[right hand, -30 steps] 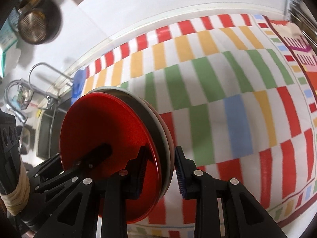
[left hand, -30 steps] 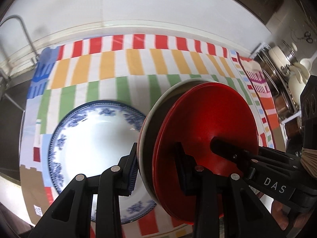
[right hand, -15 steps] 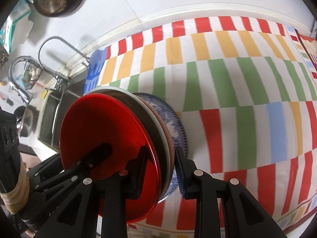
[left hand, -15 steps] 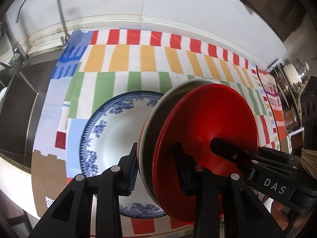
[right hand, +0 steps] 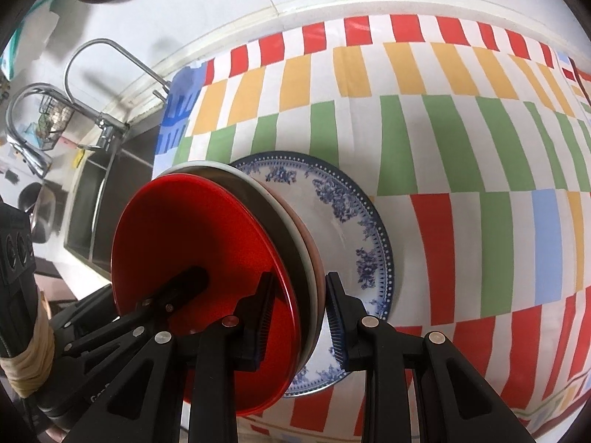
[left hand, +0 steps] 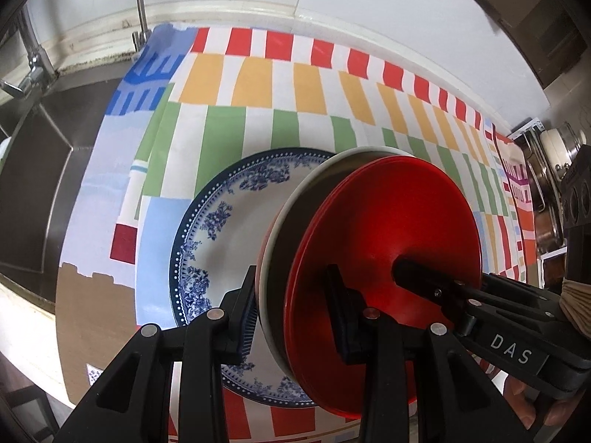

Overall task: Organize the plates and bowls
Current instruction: 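Lift the nested bowls with both grippers and carry them over the blue-patterned plates, then lower the nested bowls onto the blue-patterned plates and open both grippers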

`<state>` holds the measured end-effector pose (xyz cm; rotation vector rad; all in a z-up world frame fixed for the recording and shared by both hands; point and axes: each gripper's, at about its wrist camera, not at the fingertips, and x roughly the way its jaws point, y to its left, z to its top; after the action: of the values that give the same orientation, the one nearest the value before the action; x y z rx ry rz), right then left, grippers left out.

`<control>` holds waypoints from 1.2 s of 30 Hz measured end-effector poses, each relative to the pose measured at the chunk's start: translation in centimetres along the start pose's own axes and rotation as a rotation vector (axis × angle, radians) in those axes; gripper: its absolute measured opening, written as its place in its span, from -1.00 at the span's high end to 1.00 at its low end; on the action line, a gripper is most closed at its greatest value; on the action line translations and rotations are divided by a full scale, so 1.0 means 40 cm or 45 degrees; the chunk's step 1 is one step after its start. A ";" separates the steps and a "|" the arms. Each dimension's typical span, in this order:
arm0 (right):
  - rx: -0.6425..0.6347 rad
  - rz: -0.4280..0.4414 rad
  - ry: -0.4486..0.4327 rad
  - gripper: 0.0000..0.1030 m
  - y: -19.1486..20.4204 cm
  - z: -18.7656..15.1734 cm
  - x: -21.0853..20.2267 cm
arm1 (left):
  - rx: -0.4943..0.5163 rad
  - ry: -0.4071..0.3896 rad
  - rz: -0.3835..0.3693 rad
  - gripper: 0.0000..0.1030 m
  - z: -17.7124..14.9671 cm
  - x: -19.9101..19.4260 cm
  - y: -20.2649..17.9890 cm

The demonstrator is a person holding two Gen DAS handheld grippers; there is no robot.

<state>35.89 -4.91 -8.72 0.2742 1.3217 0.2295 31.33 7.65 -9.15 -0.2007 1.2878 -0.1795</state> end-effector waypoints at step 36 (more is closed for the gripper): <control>-0.010 -0.134 -0.342 -0.12 0.006 -0.084 -0.101 | 0.150 -0.268 0.102 -0.38 -0.071 -0.110 -0.020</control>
<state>31.69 -5.75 -5.67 0.2198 1.0653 0.1040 27.39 7.79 -5.60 -0.0645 1.0707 -0.1610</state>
